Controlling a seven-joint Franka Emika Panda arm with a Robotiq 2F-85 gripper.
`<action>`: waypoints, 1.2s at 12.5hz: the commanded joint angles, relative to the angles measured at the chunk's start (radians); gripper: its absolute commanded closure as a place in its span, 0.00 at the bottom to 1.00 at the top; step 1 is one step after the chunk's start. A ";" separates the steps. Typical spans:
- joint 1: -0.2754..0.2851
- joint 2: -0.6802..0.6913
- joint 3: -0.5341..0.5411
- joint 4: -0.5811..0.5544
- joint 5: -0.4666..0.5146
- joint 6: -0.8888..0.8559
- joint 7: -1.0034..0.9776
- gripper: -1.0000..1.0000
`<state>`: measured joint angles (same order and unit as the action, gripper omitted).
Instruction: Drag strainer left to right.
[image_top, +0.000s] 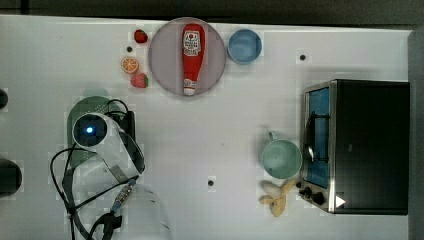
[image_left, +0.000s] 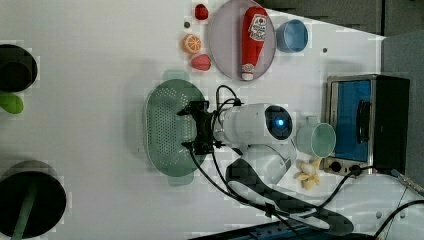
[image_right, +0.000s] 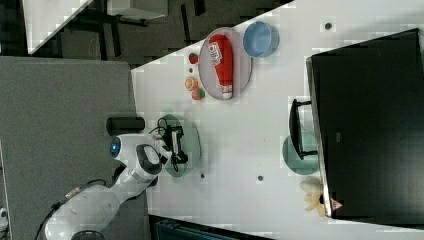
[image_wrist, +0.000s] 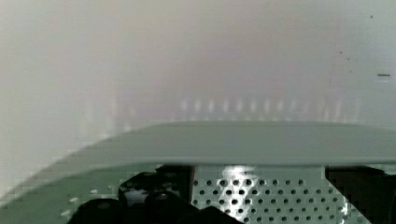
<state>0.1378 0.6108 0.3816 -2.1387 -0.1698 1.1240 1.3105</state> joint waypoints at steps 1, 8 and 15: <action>0.002 -0.041 -0.027 -0.035 -0.001 0.037 0.047 0.00; -0.072 -0.100 -0.041 -0.113 -0.001 0.037 0.043 0.00; -0.182 -0.171 -0.056 -0.211 -0.001 0.037 -0.086 0.00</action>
<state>-0.0270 0.4636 0.3477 -2.3438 -0.1627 1.1436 1.2959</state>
